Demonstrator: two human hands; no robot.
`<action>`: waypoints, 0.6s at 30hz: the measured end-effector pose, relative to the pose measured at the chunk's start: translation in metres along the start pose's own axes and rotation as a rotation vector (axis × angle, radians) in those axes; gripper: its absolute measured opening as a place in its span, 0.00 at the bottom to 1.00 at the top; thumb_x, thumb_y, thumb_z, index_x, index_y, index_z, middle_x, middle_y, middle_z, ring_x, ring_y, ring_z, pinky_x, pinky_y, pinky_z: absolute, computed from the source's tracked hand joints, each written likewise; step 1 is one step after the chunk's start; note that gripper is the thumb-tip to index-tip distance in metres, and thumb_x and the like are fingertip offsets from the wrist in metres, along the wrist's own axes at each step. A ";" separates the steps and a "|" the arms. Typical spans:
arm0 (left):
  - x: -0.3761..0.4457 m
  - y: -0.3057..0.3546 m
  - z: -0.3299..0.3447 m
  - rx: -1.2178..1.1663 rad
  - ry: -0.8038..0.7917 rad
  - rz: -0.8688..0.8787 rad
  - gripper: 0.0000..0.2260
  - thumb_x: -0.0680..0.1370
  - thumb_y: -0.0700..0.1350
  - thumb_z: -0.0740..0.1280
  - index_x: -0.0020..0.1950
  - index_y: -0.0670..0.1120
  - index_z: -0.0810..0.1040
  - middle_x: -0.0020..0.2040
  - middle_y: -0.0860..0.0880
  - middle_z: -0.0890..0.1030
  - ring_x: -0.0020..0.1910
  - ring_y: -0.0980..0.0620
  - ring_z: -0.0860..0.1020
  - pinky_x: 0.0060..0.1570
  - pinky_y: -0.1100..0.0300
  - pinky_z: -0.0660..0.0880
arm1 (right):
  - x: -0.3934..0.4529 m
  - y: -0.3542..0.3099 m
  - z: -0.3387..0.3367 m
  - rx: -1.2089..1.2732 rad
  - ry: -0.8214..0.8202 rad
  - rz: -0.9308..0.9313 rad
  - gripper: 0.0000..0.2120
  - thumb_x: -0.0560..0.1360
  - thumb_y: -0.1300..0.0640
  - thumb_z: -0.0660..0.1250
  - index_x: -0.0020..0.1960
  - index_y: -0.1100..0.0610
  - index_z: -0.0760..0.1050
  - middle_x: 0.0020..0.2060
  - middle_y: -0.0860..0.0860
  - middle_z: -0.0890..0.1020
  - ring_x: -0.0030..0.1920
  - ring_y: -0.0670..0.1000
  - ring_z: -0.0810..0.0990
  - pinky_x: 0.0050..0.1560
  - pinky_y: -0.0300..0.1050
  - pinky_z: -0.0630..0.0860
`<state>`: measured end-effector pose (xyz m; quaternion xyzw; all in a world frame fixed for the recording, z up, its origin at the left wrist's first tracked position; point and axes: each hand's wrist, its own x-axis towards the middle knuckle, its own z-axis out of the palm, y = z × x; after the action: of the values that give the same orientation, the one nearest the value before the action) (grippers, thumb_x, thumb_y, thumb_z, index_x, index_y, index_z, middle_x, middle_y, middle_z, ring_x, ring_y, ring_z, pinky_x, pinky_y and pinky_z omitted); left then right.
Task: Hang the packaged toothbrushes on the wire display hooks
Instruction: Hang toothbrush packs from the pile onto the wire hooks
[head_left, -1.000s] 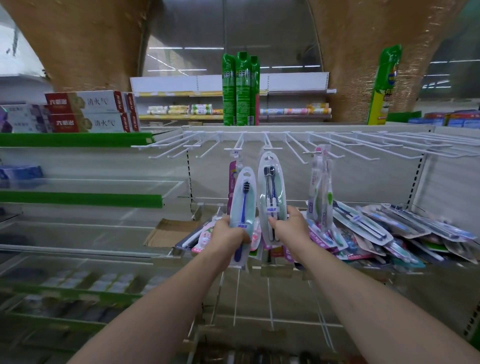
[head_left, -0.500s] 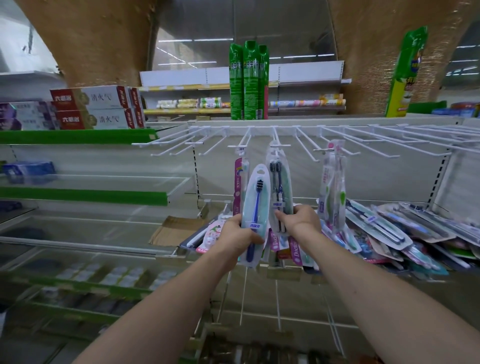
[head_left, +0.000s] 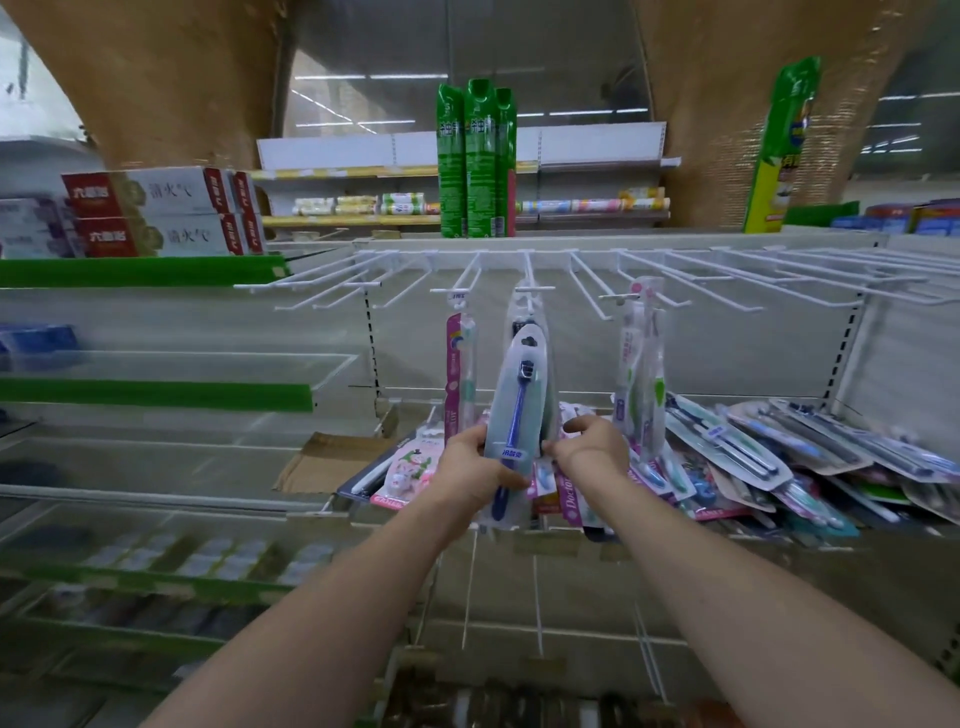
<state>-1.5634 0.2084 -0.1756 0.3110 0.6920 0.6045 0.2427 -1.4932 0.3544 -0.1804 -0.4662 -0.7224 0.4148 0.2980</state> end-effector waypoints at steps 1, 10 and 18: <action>-0.001 -0.001 0.003 -0.006 -0.007 0.009 0.22 0.69 0.29 0.76 0.56 0.48 0.78 0.51 0.50 0.83 0.53 0.50 0.81 0.41 0.63 0.78 | -0.002 0.002 -0.002 0.003 0.004 -0.005 0.20 0.70 0.56 0.78 0.61 0.54 0.79 0.56 0.54 0.84 0.50 0.56 0.83 0.51 0.44 0.77; 0.000 0.001 0.008 0.004 0.039 0.056 0.24 0.66 0.28 0.78 0.59 0.43 0.81 0.49 0.47 0.85 0.50 0.48 0.84 0.52 0.50 0.83 | -0.012 0.012 -0.018 0.052 0.040 -0.074 0.15 0.71 0.59 0.75 0.57 0.53 0.79 0.50 0.51 0.82 0.48 0.53 0.80 0.49 0.44 0.76; -0.005 -0.002 0.010 -0.022 0.050 0.059 0.25 0.66 0.29 0.78 0.59 0.44 0.79 0.51 0.46 0.85 0.53 0.47 0.83 0.55 0.47 0.83 | -0.019 0.012 -0.017 0.077 0.041 -0.075 0.12 0.71 0.60 0.75 0.51 0.52 0.78 0.47 0.49 0.79 0.47 0.52 0.79 0.47 0.43 0.75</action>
<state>-1.5531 0.2111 -0.1790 0.3133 0.6818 0.6264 0.2111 -1.4672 0.3454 -0.1835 -0.4354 -0.7165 0.4212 0.3458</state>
